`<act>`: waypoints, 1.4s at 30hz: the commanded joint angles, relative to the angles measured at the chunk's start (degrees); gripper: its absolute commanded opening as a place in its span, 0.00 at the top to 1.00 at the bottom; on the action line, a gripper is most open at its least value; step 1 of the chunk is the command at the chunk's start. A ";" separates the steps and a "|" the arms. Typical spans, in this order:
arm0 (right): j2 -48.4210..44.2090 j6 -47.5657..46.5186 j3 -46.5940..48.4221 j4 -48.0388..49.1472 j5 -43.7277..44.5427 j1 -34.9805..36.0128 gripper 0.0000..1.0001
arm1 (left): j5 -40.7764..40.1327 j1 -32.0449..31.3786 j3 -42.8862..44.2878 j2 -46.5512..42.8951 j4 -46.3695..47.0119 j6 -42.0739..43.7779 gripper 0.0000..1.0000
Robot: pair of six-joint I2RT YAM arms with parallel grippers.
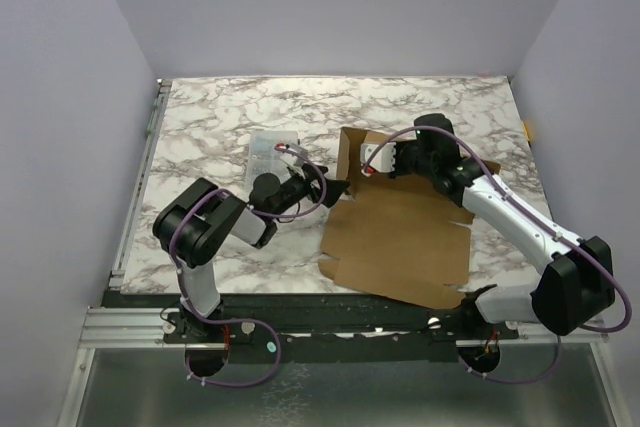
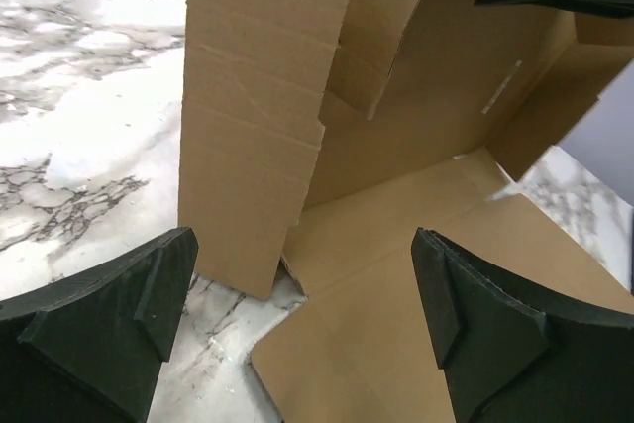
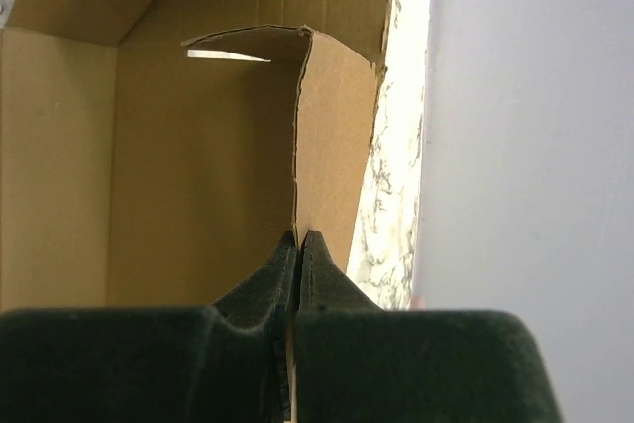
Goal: Fold the paper box
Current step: Fold the paper box at the center of the board.
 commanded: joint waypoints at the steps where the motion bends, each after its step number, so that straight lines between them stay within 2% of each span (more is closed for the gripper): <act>1: 3.49 6.61 -0.17 -11.89 -1.04 0.90 0.99 | -15.03 -5.21 1.56 -3.70 -2.72 8.37 0.01; 6: 4.51 9.88 1.30 -12.44 -2.45 0.90 0.99 | -32.02 -10.06 4.51 -3.30 -8.52 13.00 0.03; 10: 4.35 10.68 1.13 -11.74 -2.53 0.90 0.99 | -36.85 -12.51 7.53 -1.31 -11.04 13.69 0.11; 16: 3.89 11.59 0.79 -11.25 -2.60 0.89 0.99 | -43.02 -13.48 11.11 0.30 -15.90 13.07 0.42; 24: 3.55 13.51 0.17 -10.31 -2.54 0.89 0.99 | -42.31 -13.39 11.95 -2.21 -21.37 14.57 0.99; 35: 5.78 20.44 1.91 -9.60 -3.08 0.90 0.99 | -28.94 -13.38 4.29 -15.39 -22.83 9.86 1.00; 42: 4.36 24.36 1.97 -9.72 -6.87 0.93 0.99 | -21.27 -13.46 3.41 -15.39 -23.07 2.30 1.00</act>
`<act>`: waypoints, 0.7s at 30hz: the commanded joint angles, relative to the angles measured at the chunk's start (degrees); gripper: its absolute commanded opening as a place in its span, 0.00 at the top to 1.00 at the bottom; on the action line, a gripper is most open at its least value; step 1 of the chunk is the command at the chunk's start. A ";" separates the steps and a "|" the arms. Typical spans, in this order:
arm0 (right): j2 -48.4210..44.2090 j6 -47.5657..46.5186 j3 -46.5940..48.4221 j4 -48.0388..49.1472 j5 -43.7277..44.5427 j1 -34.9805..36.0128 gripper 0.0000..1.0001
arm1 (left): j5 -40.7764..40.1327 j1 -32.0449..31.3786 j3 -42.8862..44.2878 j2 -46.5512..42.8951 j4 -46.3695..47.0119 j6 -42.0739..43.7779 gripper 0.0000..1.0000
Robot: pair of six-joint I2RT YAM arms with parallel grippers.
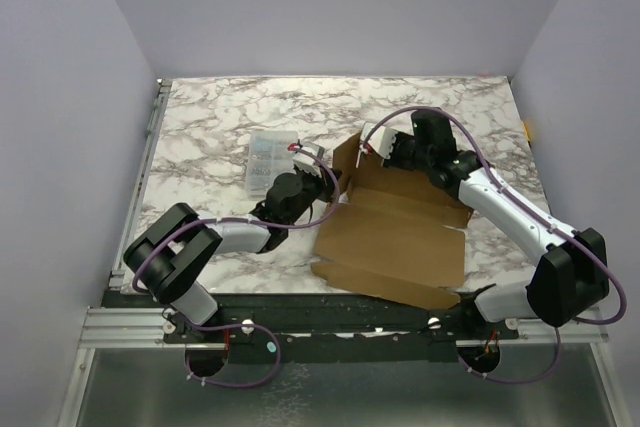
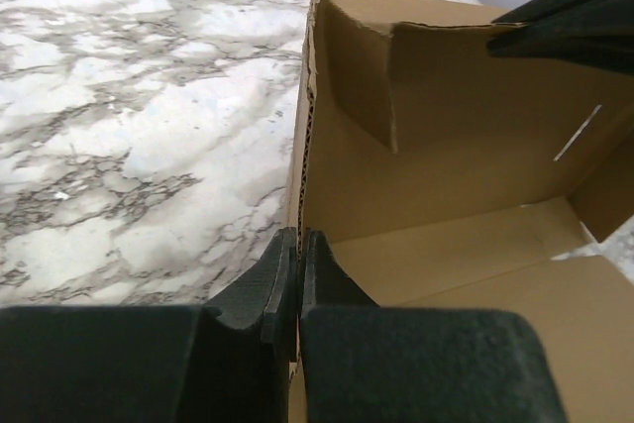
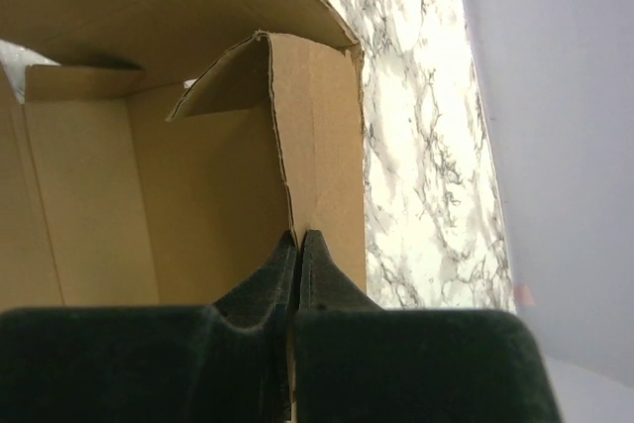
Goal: Fold the paper box
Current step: Fold the paper box at the center of the board.
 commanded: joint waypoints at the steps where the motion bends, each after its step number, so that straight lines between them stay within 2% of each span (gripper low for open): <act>1: 0.51 6.91 -1.77 -10.61 -7.16 1.01 0.99 | 9.08 -0.27 0.34 0.08 2.07 -7.09 1.00; 13: 0.33 10.28 -4.16 -11.46 -10.07 1.68 0.99 | 15.27 -1.41 4.28 5.70 4.42 -12.95 0.99; 17: -0.66 9.21 -5.36 -10.83 -8.07 1.66 0.99 | 13.00 -1.34 2.94 4.82 4.44 -12.89 0.71; 21: -1.30 8.56 -6.50 -10.11 -6.69 1.69 0.99 | 12.25 -0.43 1.66 3.25 3.24 -11.92 0.59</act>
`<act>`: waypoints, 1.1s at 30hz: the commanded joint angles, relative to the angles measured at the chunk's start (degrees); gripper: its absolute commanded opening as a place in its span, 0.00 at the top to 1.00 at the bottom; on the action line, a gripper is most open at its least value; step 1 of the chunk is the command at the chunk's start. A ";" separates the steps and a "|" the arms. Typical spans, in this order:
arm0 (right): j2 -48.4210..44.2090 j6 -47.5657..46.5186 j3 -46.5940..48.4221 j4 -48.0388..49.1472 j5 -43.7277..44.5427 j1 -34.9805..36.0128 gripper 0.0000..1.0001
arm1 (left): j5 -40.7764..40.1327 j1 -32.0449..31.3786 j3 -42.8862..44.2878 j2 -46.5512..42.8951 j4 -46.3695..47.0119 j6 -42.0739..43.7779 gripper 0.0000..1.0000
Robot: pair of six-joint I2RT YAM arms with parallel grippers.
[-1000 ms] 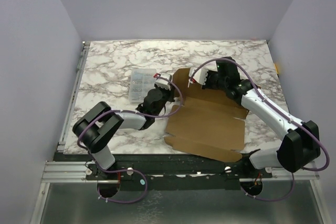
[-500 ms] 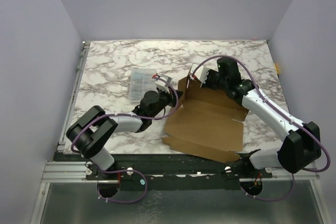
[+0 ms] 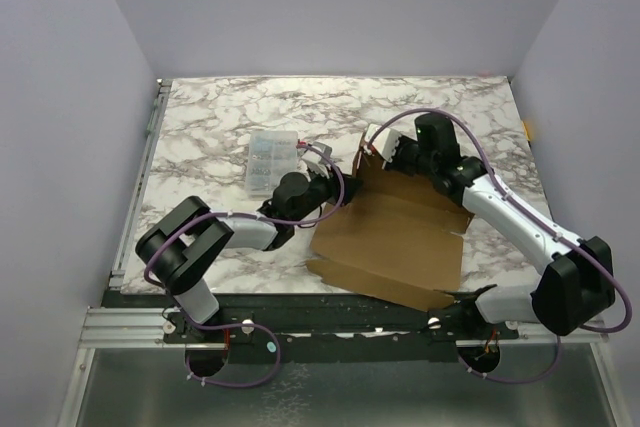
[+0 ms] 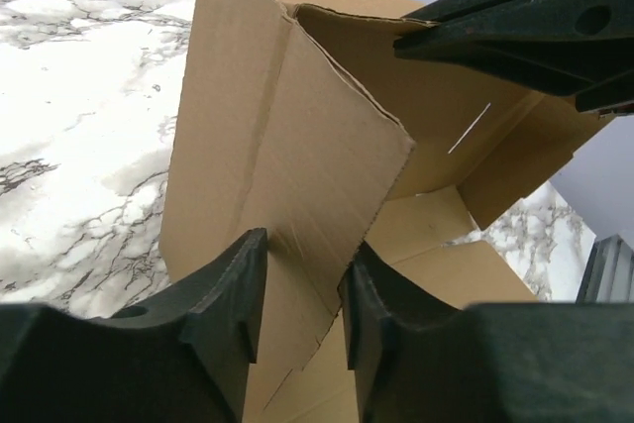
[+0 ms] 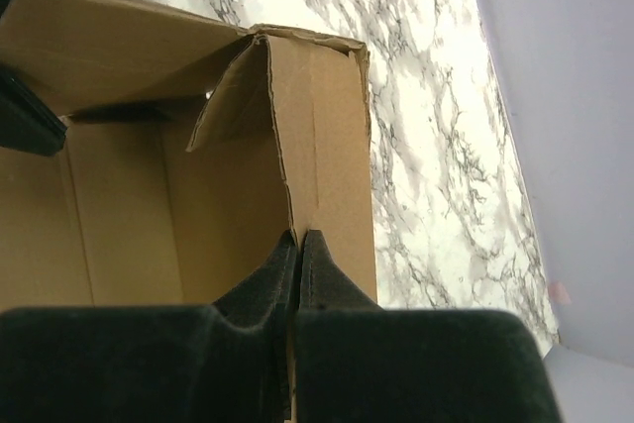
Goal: Fold the paper box
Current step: Fold the paper box at the center of the board.
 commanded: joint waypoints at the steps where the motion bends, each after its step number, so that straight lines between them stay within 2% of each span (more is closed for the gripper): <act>1: 1.23 3.38 -4.04 -10.84 -5.06 1.64 0.99 | 1.91 0.81 -0.57 -1.19 -0.40 -0.36 0.58; 6: 1.62 3.68 -4.14 -10.35 -4.57 1.65 0.99 | 7.62 4.31 -0.35 -1.37 -1.19 -1.06 0.57; 9: 2.13 3.91 -4.01 -10.18 -4.29 1.69 0.99 | 13.67 5.96 -0.07 -1.59 -1.15 -2.06 0.50; 13: 2.67 4.11 -3.77 -10.06 -4.49 1.65 0.99 | 21.91 9.40 0.62 -0.42 -0.37 -3.23 0.36; 18: 2.88 4.11 -3.55 -9.93 -4.28 1.62 0.99 | 36.67 15.06 2.31 4.00 10.84 -15.04 0.31; 20: 2.96 4.19 -3.48 -9.88 -4.16 1.68 0.99 | 40.42 15.83 3.26 5.30 12.62 -17.12 0.28; 24: 3.14 4.36 -3.46 -9.94 -4.11 1.67 0.99 | 41.47 18.35 2.75 5.09 13.27 -16.03 0.28; 30: 2.79 4.17 -3.55 -9.75 -4.01 1.66 0.99 | 41.60 27.05 1.01 -0.28 13.56 -13.51 0.24; 33: 2.79 4.12 -3.59 -9.55 -4.08 1.69 0.99 | 40.85 31.01 0.34 -3.03 9.76 -9.37 0.22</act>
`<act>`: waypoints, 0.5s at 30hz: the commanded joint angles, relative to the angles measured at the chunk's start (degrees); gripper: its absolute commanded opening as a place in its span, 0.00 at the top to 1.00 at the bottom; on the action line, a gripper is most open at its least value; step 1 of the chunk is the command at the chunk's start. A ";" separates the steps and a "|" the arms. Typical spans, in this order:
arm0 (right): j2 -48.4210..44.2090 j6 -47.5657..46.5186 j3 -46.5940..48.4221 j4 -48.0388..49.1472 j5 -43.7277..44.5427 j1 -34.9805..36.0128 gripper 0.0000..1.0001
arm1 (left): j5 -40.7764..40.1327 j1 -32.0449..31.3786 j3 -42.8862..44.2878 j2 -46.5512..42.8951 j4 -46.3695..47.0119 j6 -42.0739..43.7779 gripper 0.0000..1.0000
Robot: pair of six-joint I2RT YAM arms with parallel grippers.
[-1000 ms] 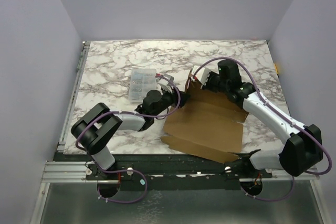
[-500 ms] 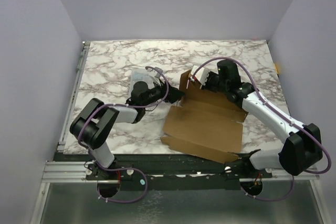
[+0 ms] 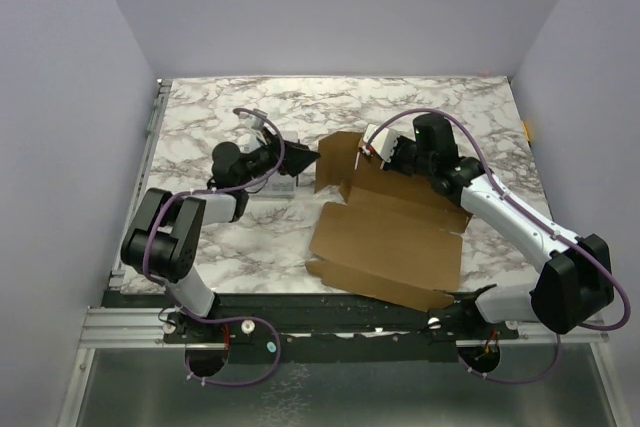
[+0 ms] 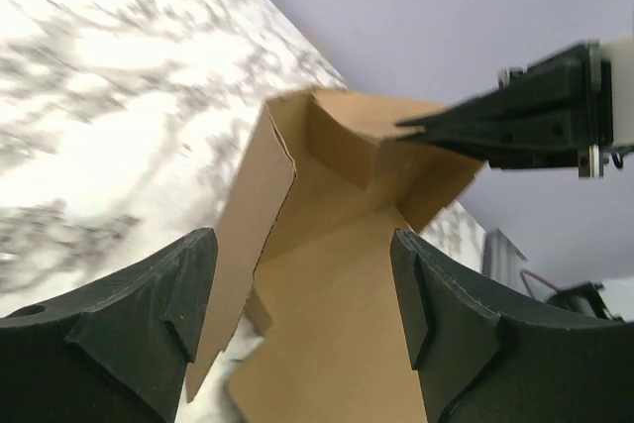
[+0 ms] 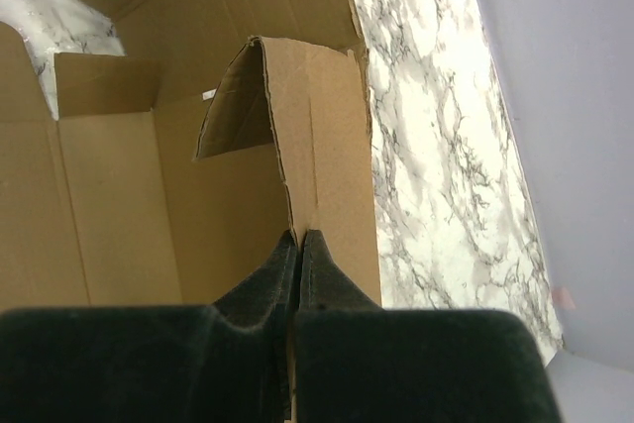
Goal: Fold the paper box
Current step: Fold the paper box at the center of the board.
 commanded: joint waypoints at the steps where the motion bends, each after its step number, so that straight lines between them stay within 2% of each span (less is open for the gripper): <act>1: 2.55 3.65 -2.81 -11.03 -3.95 1.21 0.99 | 0.56 5.94 -1.04 -5.90 -4.06 7.54 0.22; 4: 2.72 3.59 -2.69 -10.84 -4.03 1.27 0.99 | -6.03 7.92 0.67 -7.80 -18.12 18.07 0.21; 6: 2.81 3.71 -2.64 -10.76 -4.37 1.23 1.00 | -10.22 8.09 1.50 -7.55 -22.16 21.86 0.21; 10: 2.81 3.81 -2.65 -10.44 -4.52 1.24 1.00 | -12.79 7.64 4.17 -3.24 -23.87 23.95 0.27; 15: 2.74 4.05 -2.69 -10.47 -4.54 1.25 0.99 | -12.35 2.69 8.24 1.90 -23.88 28.04 0.28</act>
